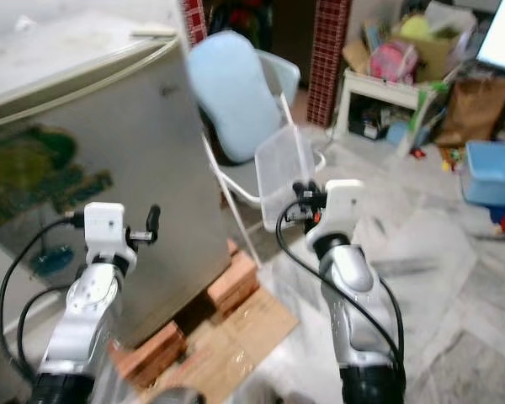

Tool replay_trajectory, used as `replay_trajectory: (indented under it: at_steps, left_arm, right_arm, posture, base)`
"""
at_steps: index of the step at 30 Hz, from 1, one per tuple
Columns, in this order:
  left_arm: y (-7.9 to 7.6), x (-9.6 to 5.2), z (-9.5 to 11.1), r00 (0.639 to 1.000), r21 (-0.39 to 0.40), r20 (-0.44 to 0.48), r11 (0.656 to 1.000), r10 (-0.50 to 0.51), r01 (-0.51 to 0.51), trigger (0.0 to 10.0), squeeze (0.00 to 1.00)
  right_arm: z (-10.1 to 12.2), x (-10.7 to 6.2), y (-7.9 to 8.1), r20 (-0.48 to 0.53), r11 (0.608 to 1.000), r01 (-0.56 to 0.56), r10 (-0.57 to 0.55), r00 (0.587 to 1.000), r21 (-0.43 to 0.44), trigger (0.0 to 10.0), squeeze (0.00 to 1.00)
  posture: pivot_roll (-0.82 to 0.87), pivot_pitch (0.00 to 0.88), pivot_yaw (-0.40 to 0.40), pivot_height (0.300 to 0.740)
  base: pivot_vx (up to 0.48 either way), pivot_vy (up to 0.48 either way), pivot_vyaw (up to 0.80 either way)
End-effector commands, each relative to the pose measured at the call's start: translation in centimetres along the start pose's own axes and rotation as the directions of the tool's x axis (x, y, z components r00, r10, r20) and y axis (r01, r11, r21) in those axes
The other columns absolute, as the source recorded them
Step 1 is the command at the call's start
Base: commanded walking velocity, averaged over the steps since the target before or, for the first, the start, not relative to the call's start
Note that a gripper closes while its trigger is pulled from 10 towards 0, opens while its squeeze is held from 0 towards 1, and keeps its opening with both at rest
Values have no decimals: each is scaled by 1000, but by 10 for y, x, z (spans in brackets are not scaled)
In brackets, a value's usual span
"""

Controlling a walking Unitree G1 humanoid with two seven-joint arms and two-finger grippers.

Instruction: Restocking fridge

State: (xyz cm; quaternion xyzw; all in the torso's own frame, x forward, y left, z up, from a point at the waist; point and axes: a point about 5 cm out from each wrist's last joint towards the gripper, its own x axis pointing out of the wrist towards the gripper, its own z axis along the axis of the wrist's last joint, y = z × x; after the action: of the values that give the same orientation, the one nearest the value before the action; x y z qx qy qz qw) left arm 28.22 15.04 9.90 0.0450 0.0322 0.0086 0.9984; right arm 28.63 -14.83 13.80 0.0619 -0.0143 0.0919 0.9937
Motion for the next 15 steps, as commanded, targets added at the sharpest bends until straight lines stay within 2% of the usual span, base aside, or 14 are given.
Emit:
replay_trajectory:
  at_steps: [1, 4, 15]
  left_arm:
    - [10, 1, 0, 999, 35, 0, 999, 33, -33, 10000, 0]
    - [10, 1, -1, 999, 37, 0, 998, 41, -41, 10000, 0]
    - [13, 0, -1, 997, 66, 8, 995, 74, -74, 10000, 0]
  right_arm:
    - [8, 3, 11, 37, 999, -42, 41, 998, 10, 10000, 0]
    - [8, 3, 11, 38, 999, -45, 45, 998, 12, 10000, 0]
    - [9, 3, 9, 38, 999, -47, 47, 998, 13, 10000, 0]
  posture:
    - [-27, 17, 25, 740]
    - [-26, 17, 25, 740]
    - [-25, 14, 23, 740]
  base:
    - [0, 480, 800]
    - [0, 480, 800]
    - [0, 0, 743]
